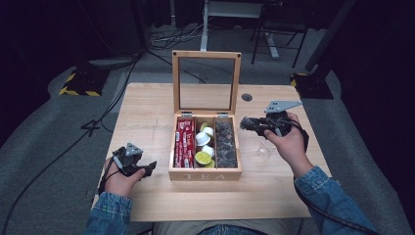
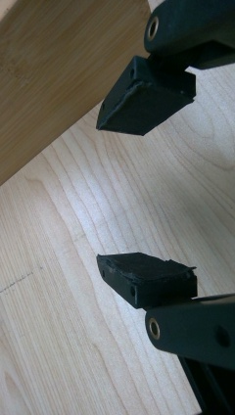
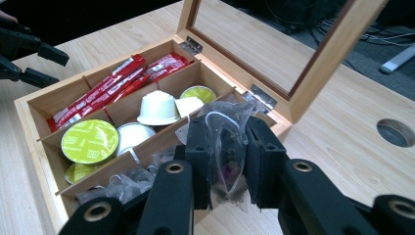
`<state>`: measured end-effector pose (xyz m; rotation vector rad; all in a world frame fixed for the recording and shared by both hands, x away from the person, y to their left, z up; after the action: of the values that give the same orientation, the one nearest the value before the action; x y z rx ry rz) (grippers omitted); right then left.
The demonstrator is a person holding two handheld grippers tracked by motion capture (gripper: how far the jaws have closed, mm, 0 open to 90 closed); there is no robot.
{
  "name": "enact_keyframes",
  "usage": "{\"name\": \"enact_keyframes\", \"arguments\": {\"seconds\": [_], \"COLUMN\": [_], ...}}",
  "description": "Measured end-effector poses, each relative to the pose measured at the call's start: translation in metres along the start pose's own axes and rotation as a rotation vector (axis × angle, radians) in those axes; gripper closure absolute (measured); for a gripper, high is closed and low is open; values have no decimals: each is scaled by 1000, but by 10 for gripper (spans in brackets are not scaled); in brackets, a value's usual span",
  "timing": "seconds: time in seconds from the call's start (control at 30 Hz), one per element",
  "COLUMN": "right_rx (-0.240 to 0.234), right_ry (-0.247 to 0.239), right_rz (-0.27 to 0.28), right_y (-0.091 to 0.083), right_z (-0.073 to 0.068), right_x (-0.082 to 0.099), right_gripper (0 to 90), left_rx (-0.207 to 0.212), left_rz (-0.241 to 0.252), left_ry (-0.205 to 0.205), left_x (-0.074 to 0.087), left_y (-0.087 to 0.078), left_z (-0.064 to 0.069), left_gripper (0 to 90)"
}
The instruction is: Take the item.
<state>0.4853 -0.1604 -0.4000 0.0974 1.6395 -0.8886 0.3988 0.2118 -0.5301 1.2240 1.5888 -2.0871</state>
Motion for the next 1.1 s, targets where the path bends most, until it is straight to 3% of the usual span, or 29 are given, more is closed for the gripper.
{"name": "enact_keyframes", "arguments": {"seconds": [0.07, 0.23, 0.7, 1.0, 1.1], "right_rx": [2, 31, 108, 120, 121], "right_ry": [1, 0, 58, 72, 61], "right_rz": [-2, -38, -54, -80, -130], "right_y": [-1, -11, -40, -43, -40], "right_z": [1, 11, 43, 48, 49], "right_x": [1, 10, 34, 44, 53], "right_gripper": [745, 745, 744, 743, 741], "left_rx": [-1, -9, -10, -8, -4], "left_rz": [-2, -29, -49, -64, -69], "left_ry": [-1, 39, 34, 44, 41], "left_x": [1, 4, 7, 10, 12], "left_y": [1, 3, 6, 9, 10], "left_z": [0, -1, -1, -2, -2], "left_gripper": [324, 318, 316, 306, 304]}}
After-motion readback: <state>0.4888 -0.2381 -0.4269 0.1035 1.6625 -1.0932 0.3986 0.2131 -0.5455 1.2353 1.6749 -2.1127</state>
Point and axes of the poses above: each handheld gripper's, and its own axes: y roughly forward along the jaws, x roughly out of its underside, z roughly to its right, the point moved 8 cm from there along y, roughly forward along the jaws, and after that the axes turned 5 degrees about z, right-handed, at the moved point
